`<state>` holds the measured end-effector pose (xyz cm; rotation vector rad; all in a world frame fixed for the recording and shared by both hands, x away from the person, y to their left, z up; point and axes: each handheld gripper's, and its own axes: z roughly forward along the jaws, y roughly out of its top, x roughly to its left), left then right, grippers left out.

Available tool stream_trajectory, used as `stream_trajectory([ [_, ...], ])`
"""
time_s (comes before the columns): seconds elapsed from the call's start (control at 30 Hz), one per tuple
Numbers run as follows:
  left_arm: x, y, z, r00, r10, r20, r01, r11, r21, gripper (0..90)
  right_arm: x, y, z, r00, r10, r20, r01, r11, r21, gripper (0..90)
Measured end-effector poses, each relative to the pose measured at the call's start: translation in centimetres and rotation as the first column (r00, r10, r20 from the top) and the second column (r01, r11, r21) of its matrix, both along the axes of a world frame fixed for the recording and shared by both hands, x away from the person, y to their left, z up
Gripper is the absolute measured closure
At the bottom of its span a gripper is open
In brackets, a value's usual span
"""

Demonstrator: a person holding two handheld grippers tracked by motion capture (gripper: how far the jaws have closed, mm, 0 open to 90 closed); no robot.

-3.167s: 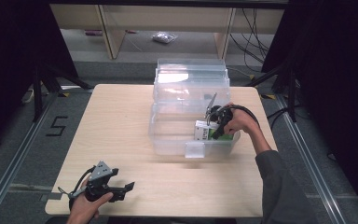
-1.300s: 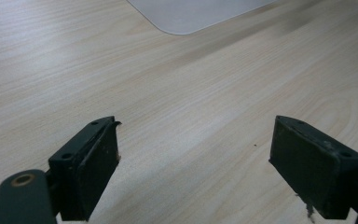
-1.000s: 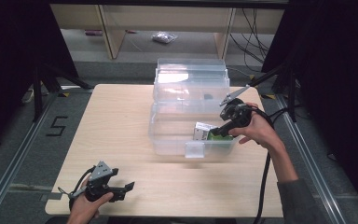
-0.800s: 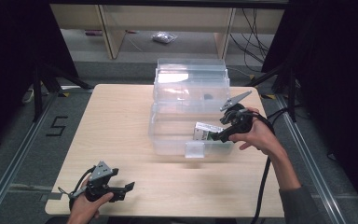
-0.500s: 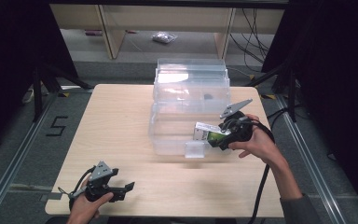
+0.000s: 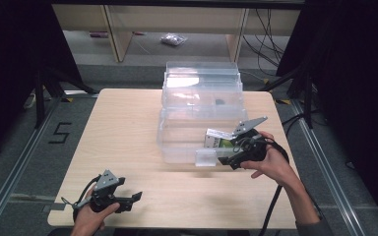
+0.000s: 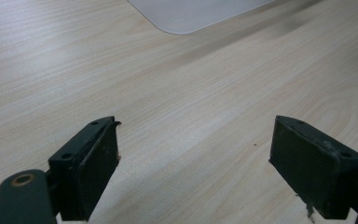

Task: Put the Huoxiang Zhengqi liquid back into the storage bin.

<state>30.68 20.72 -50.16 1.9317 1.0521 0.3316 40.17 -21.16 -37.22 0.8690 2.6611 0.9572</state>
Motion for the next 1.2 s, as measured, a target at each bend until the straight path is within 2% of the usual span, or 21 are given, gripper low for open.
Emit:
stream_trajectory([
  [0.13, 0.0, 0.0, 0.0, 1.0000, -0.003, 0.000, 0.003, 1.0000, 0.004, 14.7, -0.5, 0.2, -0.2, 0.9999, 0.016, -0.005, -0.016, 0.9999, 0.005, 20.2],
  [0.23, 0.0, 0.0, 0.0, 1.0000, 0.000, 0.001, 0.000, 1.0000, -0.001, 14.7, -0.6, 0.1, -0.6, 0.9994, 0.027, 0.024, -0.027, 0.9996, 0.006, 20.2],
  [0.27, 0.0, 0.0, 0.0, 1.0000, 0.000, 0.001, 0.000, 1.0000, -0.001, 14.7, -1.0, 0.2, -0.7, 0.9999, 0.009, -0.006, -0.009, 0.9999, 0.007, 20.1],
  [0.3, 0.0, 0.0, 0.0, 1.0000, 0.000, 0.000, 0.000, 1.0000, 0.000, 14.7, -0.9, 0.2, -0.9, 0.9992, 0.030, 0.025, -0.030, 0.9995, 0.000, 20.1],
  [0.37, 0.0, 0.0, 0.0, 1.0000, 0.000, 0.001, 0.000, 1.0000, -0.001, 14.7, -1.2, 0.3, -1.0, 0.9999, 0.008, 0.010, -0.008, 0.9999, 0.009, 20.1],
  [0.43, 0.0, 0.0, 0.0, 1.0000, 0.000, 0.001, 0.000, 1.0000, -0.001, 14.7, -1.4, 0.3, -1.2, 0.9995, 0.030, 0.010, -0.030, 0.9995, -0.006, 20.1],
  [0.53, 0.0, 0.0, 0.0, 1.0000, 0.000, 0.003, 0.000, 1.0000, -0.003, 14.8, -1.8, 0.3, -1.5, 0.9997, 0.023, 0.000, -0.023, 0.9997, -0.004, 20.2],
  [0.57, 0.0, 0.0, 0.0, 1.0000, -0.001, 0.002, 0.001, 1.0000, -0.003, 14.7, -1.8, 0.3, -1.9, 0.9985, 0.044, 0.031, -0.044, 0.9990, -0.002, 20.2],
  [0.6, 0.0, 0.0, 0.0, 1.0000, -0.001, 0.003, 0.001, 1.0000, -0.003, 14.7, -2.0, 0.4, -2.0, 0.9994, 0.031, 0.015, -0.031, 0.9995, 0.006, 20.2],
  [0.67, 0.0, 0.0, 0.0, 1.0000, -0.001, 0.003, 0.002, 1.0000, -0.003, 14.7, -2.3, 0.4, -2.4, 0.9995, 0.025, 0.017, -0.025, 0.9997, 0.001, 20.3],
  [0.7, 0.0, 0.0, 0.0, 1.0000, -0.002, 0.003, 0.002, 1.0000, -0.003, 14.7, -2.5, 0.5, -2.5, 0.9999, 0.017, 0.004, -0.017, 0.9997, 0.015, 20.1],
  [0.73, 0.0, 0.0, 0.0, 1.0000, -0.003, 0.003, 0.003, 1.0000, 0.001, 14.8, -2.5, 0.4, -2.7, 0.9989, 0.037, 0.027, -0.037, 0.9993, 0.000, 20.1],
  [0.77, 0.0, 0.0, 0.0, 1.0000, -0.003, 0.002, 0.003, 1.0000, 0.001, 14.7, -2.5, 0.5, -3.0, 0.9989, 0.039, 0.026, -0.040, 0.9991, 0.013, 20.2],
  [0.8, 0.0, 0.0, 0.0, 1.0000, -0.004, 0.003, 0.004, 1.0000, 0.003, 14.7, -2.7, 0.4, -2.9, 0.9993, 0.034, 0.019, -0.034, 0.9994, -0.002, 20.2],
  [0.83, 0.0, 0.0, 0.0, 1.0000, -0.003, 0.005, 0.003, 1.0000, 0.001, 14.7, -2.8, 0.5, -3.2, 0.9990, 0.043, 0.016, -0.043, 0.9991, 0.009, 20.1],
  [0.87, 0.0, 0.0, 0.1, 1.0000, -0.002, 0.004, 0.002, 1.0000, 0.005, 14.7, -3.1, 0.6, -3.3, 0.9998, 0.019, 0.002, -0.019, 0.9998, 0.009, 20.1],
  [0.9, 0.0, 0.0, 0.1, 1.0000, -0.001, 0.006, 0.001, 1.0000, 0.005, 14.7, -3.2, 0.6, -3.4, 0.9996, 0.029, -0.004, -0.029, 0.9996, 0.006, 20.2],
  [0.97, -0.1, 0.0, 0.0, 1.0000, 0.001, 0.007, -0.001, 1.0000, 0.003, 14.7, -3.3, 0.6, -3.8, 0.9991, 0.041, 0.013, -0.041, 0.9990, 0.018, 20.2],
  [1.0, 0.0, 0.0, 0.0, 1.0000, 0.000, 0.005, 0.000, 1.0000, -0.002, 14.7, -3.5, 0.6, -3.7, 0.9995, 0.030, -0.005, -0.030, 0.9995, 0.005, 20.2],
  [1.1, -0.1, 0.0, 0.0, 1.0000, 0.001, 0.007, -0.001, 1.0000, 0.003, 14.7, -3.7, 0.5, -4.1, 0.9994, 0.034, 0.013, -0.034, 0.9993, 0.013, 20.2],
  [1.2, -0.1, 0.0, 0.1, 1.0000, 0.001, 0.009, -0.001, 1.0000, 0.001, 14.8, -4.0, 0.4, -4.6, 0.9992, 0.039, 0.009, -0.039, 0.9991, 0.014, 20.0],
])
